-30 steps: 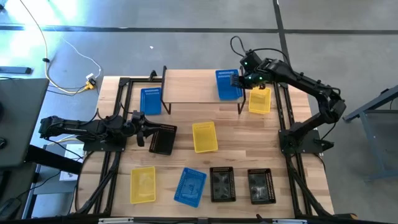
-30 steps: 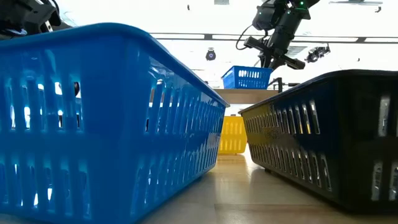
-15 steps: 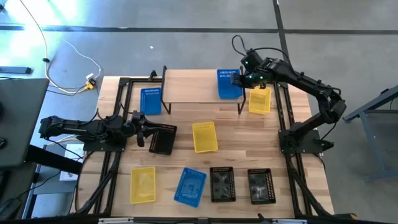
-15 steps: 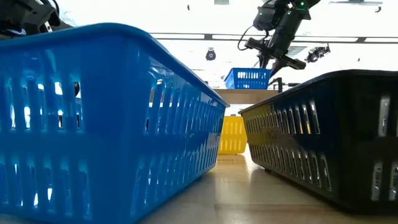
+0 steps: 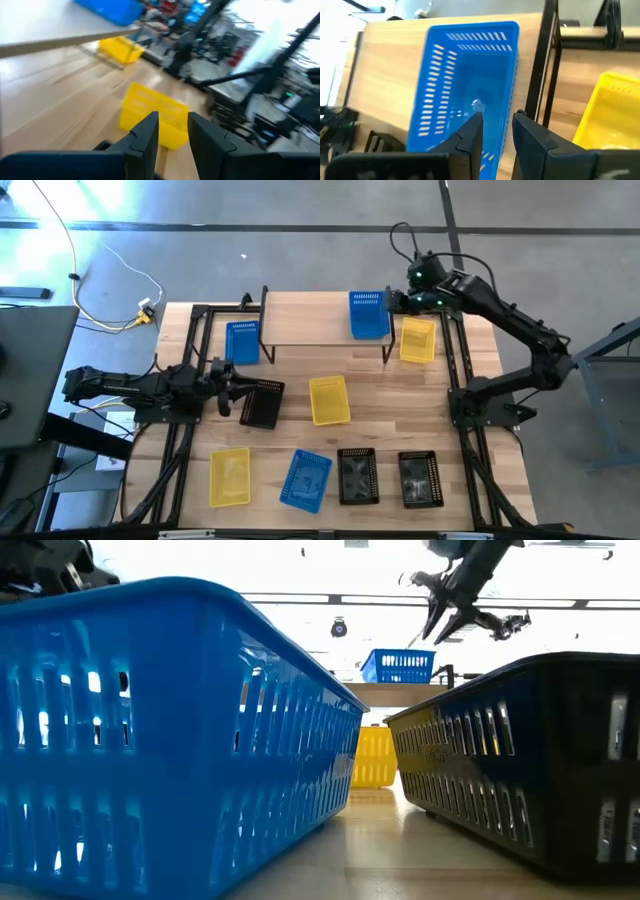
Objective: Stack baskets on shelf by color
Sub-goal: Put the top left black bin on the shelf
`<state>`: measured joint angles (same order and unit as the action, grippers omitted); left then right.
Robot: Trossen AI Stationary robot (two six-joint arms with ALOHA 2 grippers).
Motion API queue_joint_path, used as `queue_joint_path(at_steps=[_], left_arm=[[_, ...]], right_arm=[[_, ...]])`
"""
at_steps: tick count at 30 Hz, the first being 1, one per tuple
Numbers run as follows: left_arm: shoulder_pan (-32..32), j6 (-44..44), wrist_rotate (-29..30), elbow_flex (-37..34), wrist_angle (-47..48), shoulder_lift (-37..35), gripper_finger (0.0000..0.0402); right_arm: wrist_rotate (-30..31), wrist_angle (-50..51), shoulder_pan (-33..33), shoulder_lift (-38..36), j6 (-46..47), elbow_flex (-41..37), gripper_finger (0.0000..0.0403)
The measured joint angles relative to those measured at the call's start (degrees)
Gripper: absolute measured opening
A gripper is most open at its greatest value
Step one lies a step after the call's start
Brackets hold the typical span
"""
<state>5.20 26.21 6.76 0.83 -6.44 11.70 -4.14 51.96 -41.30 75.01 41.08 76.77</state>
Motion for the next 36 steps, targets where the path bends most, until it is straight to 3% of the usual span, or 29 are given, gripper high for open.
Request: queue_joint_path(at_steps=[4,8,19,23,36], left_arm=[[-0.01,-2.31,-5.28,3.61,0.11,0.31,0.0093],[-0.01,-4.71,-6.38,9.1,4.07,1.95,0.0093],[-0.36,-11.44,-7.66,24.56,27.08,15.32,0.0093],[-3.03,-13.76,-8.67,27.04,30.02,21.95,0.0093],[-12.66,-14.39,-3.47,28.64,32.43,38.7,0.0093]], right_arm=[[0.78,0.0,2.21,-2.81,-3.28,0.0,0.0091],[2.58,-0.11,4.76,-5.22,-5.14,0.0,0.0091],[5.1,-0.39,9.71,-9.24,-8.91,0.0,0.0091],[5.5,-0.37,11.39,-9.17,-9.21,0.0,0.0091],[6.29,-0.37,18.22,-8.97,-9.03,0.0,0.0091]])
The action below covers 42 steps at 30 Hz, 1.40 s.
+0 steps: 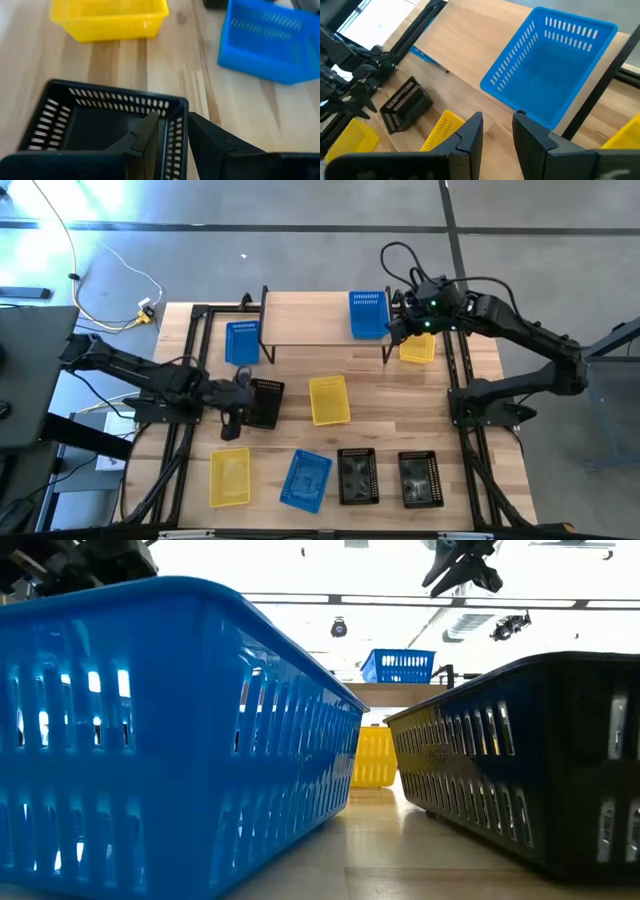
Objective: Stack baskets on shelf by color
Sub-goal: Put the top left black bin on the shelf
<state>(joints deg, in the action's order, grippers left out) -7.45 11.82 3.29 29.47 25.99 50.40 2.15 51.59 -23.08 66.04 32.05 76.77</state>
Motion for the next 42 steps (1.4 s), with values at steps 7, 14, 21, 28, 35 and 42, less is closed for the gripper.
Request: queue_joint_path(at_steps=[7,14,21,28,35,42], left_arm=[[-2.63,1.48,0.67,0.0,-0.04,5.39,0.0093],[-3.25,3.03,0.96,0.0,-0.04,9.92,0.0093],[-3.25,3.01,0.18,0.0,-0.24,13.32,0.0093],[-3.22,2.73,0.28,0.0,-0.04,14.94,0.0093],[-3.22,1.99,0.48,0.0,-0.29,14.96,0.0093],[-3.22,0.95,1.44,0.0,-0.32,14.96,0.0093]], right_arm=[[3.43,0.01,1.84,0.0,0.0,0.0,0.0091],[3.61,0.02,2.24,0.0,0.0,0.0,0.0091],[3.63,0.02,2.24,0.0,-0.13,0.0,0.0091],[3.65,0.04,2.24,0.0,-0.15,0.0,0.0091],[3.67,0.04,2.22,0.0,-0.15,0.0,0.0091],[3.69,0.04,2.22,0.0,-0.15,0.0,0.0091]])
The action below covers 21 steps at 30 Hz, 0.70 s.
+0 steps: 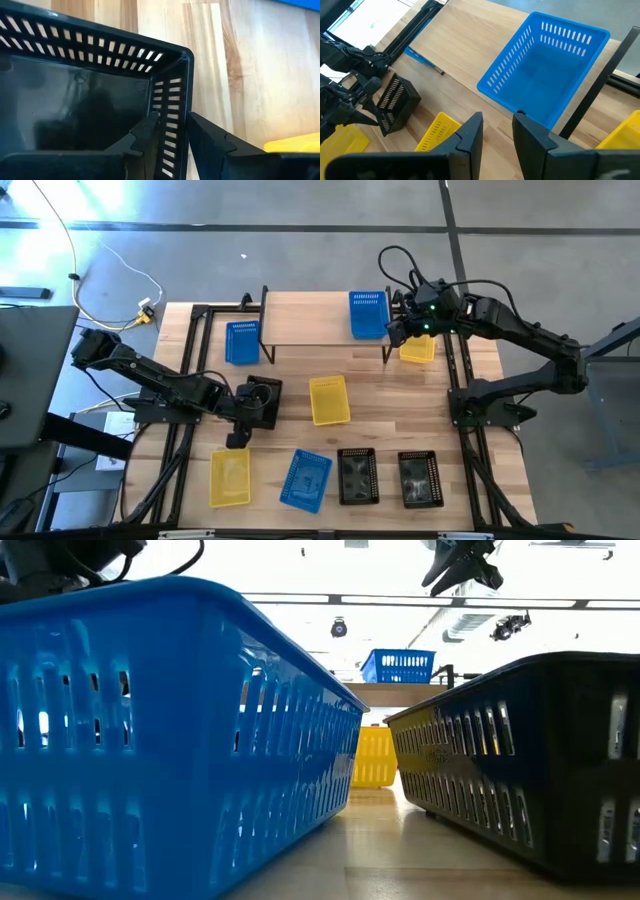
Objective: Stack baskets on shelf by color
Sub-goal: Put the top left black bin on the shelf
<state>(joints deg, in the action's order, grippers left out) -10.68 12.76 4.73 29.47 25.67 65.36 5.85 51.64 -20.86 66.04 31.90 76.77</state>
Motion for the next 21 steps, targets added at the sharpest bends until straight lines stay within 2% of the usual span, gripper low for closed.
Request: queue_joint_path(at_steps=[11,21], left_arm=[[0.21,-0.99,2.19,0.57,0.33,-0.8,0.0093],[0.2,-2.0,5.12,4.47,6.24,-0.79,0.0093]], right_arm=[[0.0,0.0,0.0,0.0,0.0,0.0,0.0091],[0.0,0.07,0.0,0.0,0.0,0.0,0.0091]])
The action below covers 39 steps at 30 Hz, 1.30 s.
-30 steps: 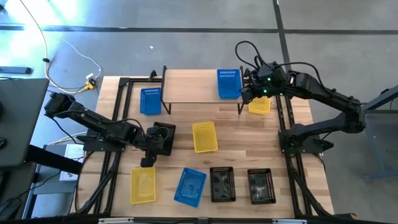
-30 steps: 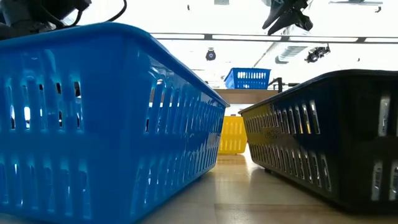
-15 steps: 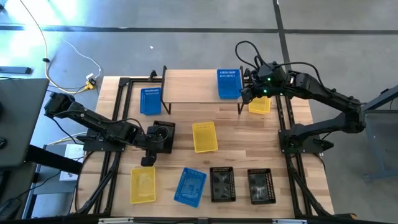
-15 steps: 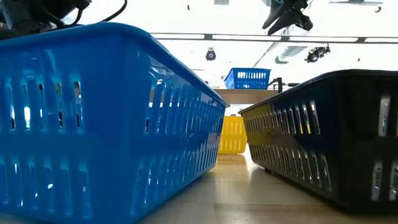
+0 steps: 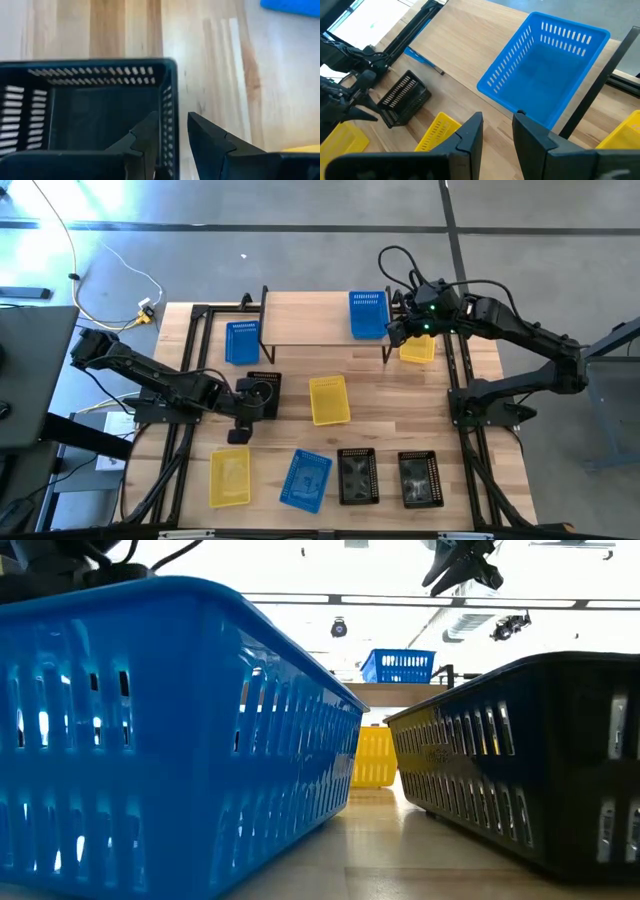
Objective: Stack baskets on shelf by color
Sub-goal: Put the top left black bin on the shelf
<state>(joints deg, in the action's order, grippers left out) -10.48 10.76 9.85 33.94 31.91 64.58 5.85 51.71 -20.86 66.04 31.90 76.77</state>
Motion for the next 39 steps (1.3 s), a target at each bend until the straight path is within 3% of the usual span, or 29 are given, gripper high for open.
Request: queue_joint_path(at_steps=[11,16,19,23,25,34,39], left_arm=[[-0.12,1.51,-1.52,-0.56,0.01,4.28,0.0093],[-0.07,2.54,1.72,-0.58,-0.33,8.48,0.0091],[-0.04,2.61,1.84,-0.53,-0.7,9.55,0.0075],[-0.09,3.83,1.79,0.92,-0.6,9.68,0.0023],[-0.09,4.09,1.82,2.21,0.14,9.68,0.0007],[-0.09,5.11,-0.16,13.08,4.01,9.68,0.0004],[-0.09,3.06,3.82,21.07,10.43,9.68,0.0002]], right_arm=[[0.0,1.22,0.0,0.0,0.15,0.0,0.0091],[0.0,1.22,0.0,0.0,0.15,0.0,0.0091],[0.0,1.22,0.0,0.0,0.15,0.0,0.0091],[0.0,1.24,0.0,0.0,0.04,0.0,0.0091],[0.01,1.25,0.0,0.0,0.01,0.0,0.0091],[0.0,1.94,0.0,0.0,-1.17,0.0,0.0091],[0.62,2.53,0.0,0.0,-2.3,0.0,0.0091]])
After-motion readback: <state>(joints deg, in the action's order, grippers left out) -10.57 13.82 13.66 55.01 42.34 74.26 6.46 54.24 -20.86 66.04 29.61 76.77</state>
